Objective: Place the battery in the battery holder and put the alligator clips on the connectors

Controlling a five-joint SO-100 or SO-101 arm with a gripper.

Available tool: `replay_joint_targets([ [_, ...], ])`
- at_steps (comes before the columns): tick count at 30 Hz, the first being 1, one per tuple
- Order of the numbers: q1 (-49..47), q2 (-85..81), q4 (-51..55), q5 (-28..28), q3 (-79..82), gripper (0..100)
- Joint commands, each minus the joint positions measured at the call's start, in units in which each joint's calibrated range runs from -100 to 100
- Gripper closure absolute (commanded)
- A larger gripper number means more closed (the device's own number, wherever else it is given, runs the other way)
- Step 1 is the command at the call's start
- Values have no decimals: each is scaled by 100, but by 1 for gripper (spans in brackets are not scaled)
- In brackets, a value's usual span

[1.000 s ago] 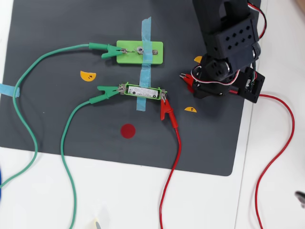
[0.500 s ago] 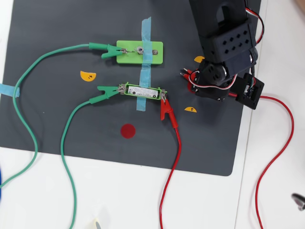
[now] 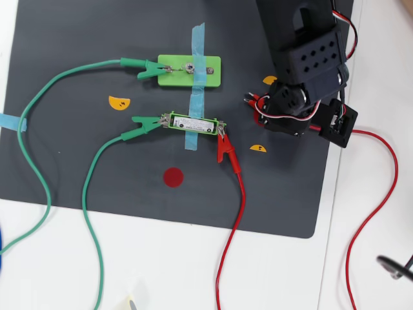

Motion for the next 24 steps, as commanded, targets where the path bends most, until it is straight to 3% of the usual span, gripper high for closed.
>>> replay_joint_targets([
  [1, 165, -606, 33, 33, 226, 99],
  [8, 257, -1675, -45, 651, 970, 99],
  [24, 247, -1726, 710, 412, 1023, 99],
])
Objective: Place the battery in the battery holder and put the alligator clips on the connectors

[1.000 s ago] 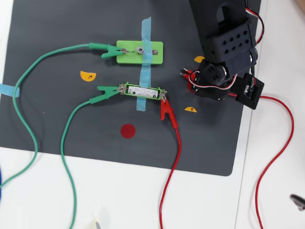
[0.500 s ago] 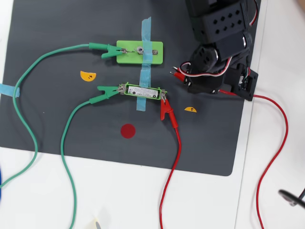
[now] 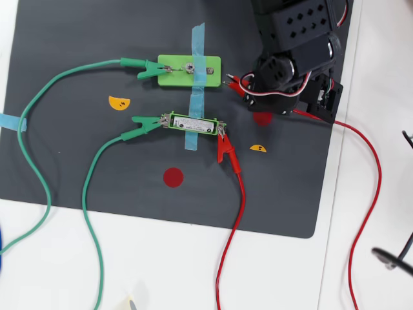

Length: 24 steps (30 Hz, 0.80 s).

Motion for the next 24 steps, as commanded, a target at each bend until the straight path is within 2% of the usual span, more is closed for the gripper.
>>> replay_joint_targets([
  [1, 28, -255, 68, -72, -49, 99],
  [13, 18, -246, 554, 58, -40, 99],
  [24, 8, -246, 545, 63, -31, 99],
])
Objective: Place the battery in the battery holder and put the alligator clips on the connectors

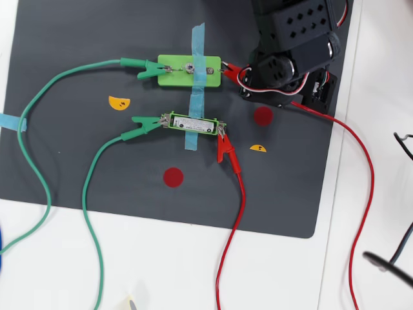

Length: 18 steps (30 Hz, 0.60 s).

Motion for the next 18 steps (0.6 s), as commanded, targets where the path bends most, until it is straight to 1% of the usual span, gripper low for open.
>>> replay_joint_targets([
  [1, 8, -246, 30, 43, -40, 99],
  [4, 8, -238, 30, 167, -58, 99],
  [13, 28, -204, 30, 172, -93, 99],
  [18, 69, 288, 21, 172, -259, 99],
])
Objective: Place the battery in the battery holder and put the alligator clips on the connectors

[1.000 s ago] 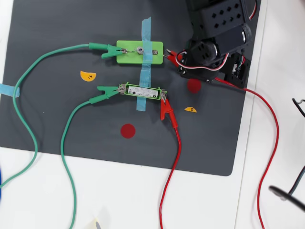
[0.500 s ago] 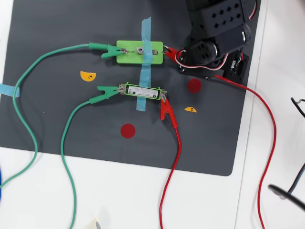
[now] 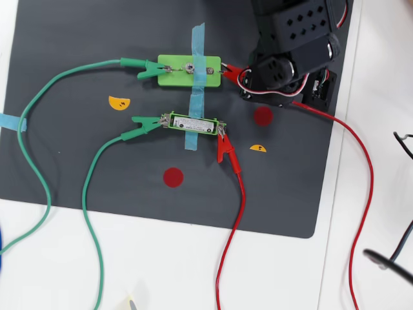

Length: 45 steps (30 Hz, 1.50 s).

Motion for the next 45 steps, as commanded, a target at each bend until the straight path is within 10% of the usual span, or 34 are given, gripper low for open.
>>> replay_joint_targets([
  [1, 69, 163, 55, 28, -312, 99],
  [45, 366, -16, -14, 293, -294, 99],
])
